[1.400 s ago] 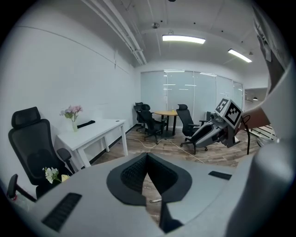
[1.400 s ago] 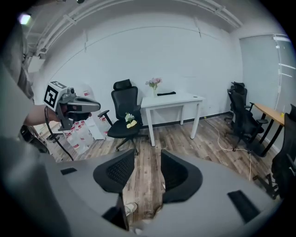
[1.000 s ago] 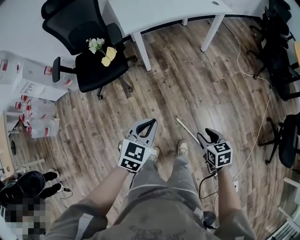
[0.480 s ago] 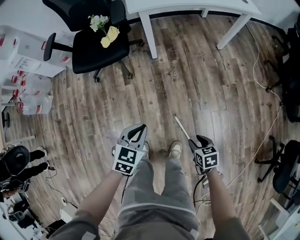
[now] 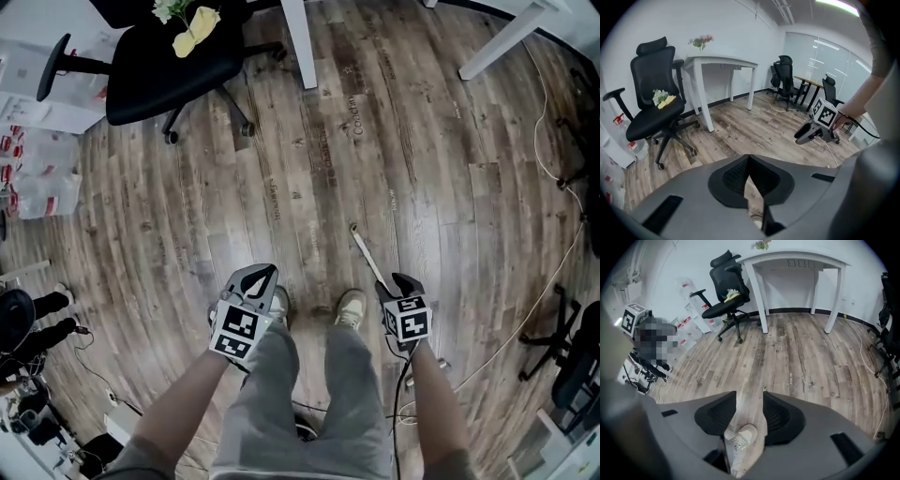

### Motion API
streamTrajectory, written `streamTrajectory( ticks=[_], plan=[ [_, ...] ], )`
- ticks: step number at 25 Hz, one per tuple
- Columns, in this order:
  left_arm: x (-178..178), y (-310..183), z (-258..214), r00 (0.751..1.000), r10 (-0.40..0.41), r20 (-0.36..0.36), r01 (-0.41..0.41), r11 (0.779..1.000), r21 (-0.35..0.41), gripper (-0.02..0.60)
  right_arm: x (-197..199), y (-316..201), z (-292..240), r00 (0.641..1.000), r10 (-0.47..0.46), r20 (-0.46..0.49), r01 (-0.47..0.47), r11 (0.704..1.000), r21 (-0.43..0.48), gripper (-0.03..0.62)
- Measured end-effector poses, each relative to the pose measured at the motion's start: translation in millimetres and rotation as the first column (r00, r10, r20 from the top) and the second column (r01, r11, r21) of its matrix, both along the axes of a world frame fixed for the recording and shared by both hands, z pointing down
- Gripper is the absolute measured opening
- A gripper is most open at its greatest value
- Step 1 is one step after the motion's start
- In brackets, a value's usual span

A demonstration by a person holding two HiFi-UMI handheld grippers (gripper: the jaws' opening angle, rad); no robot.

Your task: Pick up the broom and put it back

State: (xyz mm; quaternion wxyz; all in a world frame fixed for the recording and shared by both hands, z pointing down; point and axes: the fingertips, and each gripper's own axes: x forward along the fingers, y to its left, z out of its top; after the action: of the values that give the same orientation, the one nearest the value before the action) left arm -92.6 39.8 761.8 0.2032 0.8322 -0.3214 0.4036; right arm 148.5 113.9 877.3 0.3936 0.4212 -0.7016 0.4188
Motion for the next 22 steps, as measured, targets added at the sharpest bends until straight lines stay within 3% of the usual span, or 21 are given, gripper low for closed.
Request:
streamTrajectory(
  ticks=[7, 22],
  plan=[
    [-10, 11, 104, 1.0, 0.023, 0.01, -0.023, 0.998, -0.066, 0.017, -6, 19, 108, 0.996, -0.077, -0.038, 0.075, 0.996, -0.053, 0.193],
    [-17, 10, 283, 0.998, 0.068, 0.016, -0.066, 0.991, -0.121, 0.017, 6, 56, 293, 0.99, -0.09, -0.108, 0.078, 0.991, -0.111, 0.178]
  ],
)
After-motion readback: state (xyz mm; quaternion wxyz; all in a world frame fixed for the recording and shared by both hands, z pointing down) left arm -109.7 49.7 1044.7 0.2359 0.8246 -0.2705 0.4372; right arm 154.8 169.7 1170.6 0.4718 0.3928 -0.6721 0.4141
